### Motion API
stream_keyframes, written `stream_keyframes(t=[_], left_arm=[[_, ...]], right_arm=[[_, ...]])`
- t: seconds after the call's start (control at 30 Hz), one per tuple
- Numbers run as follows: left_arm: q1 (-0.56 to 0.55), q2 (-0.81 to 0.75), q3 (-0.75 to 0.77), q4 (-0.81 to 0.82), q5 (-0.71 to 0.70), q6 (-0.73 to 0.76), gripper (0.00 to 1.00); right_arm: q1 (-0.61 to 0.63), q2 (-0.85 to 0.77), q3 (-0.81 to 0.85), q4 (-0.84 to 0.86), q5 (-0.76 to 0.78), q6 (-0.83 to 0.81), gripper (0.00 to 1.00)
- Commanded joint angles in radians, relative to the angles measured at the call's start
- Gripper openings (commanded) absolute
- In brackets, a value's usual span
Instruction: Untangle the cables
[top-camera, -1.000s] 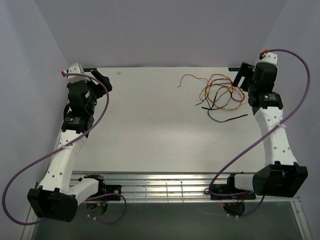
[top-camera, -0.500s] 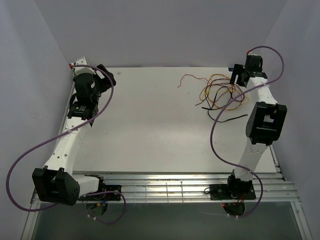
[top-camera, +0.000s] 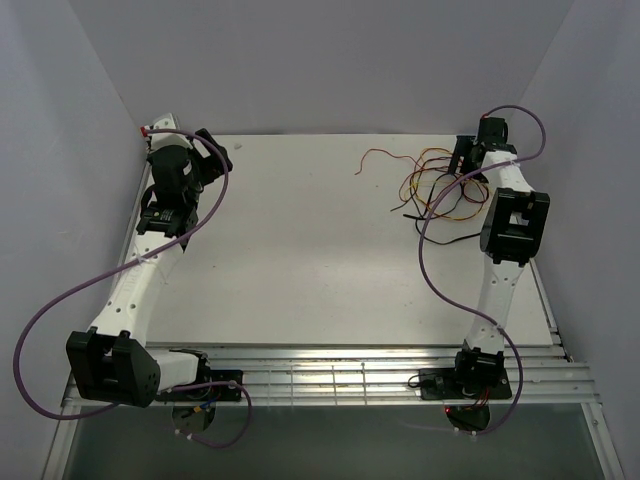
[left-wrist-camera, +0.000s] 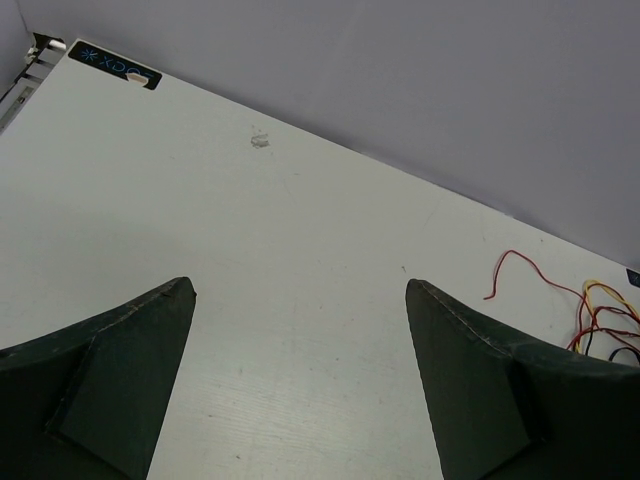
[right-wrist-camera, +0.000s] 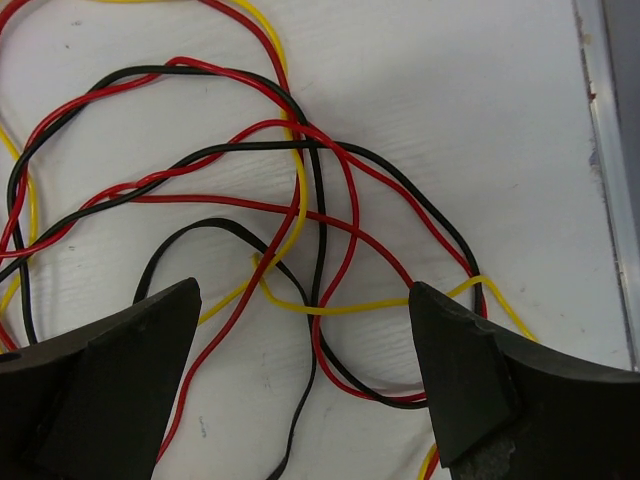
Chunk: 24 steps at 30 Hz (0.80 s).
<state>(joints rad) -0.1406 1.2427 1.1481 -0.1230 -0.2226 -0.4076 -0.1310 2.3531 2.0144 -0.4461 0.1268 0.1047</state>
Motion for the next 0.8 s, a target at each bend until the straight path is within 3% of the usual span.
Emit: stream_keyframes(t=[0.0, 0.13, 0.27, 0.5, 0.77], left_arm=[[0.001, -0.009, 0.038, -0.020, -0.012, 0.016, 0.98], [0.001, -0.017, 0.038, -0.027, -0.023, 0.027, 0.98], [0.001, -0.029, 0.042, -0.038, -0.041, 0.032, 0.98], [0.001, -0.054, 0.032, -0.040, -0.061, 0.038, 0.98], [0.001, -0.078, 0.019, -0.043, -0.083, 0.039, 0.98]], right_arm=[[0.001, 0.028, 0.043, 0.014, -0.035, 0.066, 0.90], [0.001, 0.049, 0.026, 0.017, -0.033, 0.085, 0.90], [0.008, 0.064, 0.003, 0.024, -0.039, 0.101, 1.00], [0.042, 0.063, -0.017, 0.030, 0.074, 0.069, 0.58], [0.053, 0.060, -0.055, 0.012, 0.004, 0.081, 0.33]])
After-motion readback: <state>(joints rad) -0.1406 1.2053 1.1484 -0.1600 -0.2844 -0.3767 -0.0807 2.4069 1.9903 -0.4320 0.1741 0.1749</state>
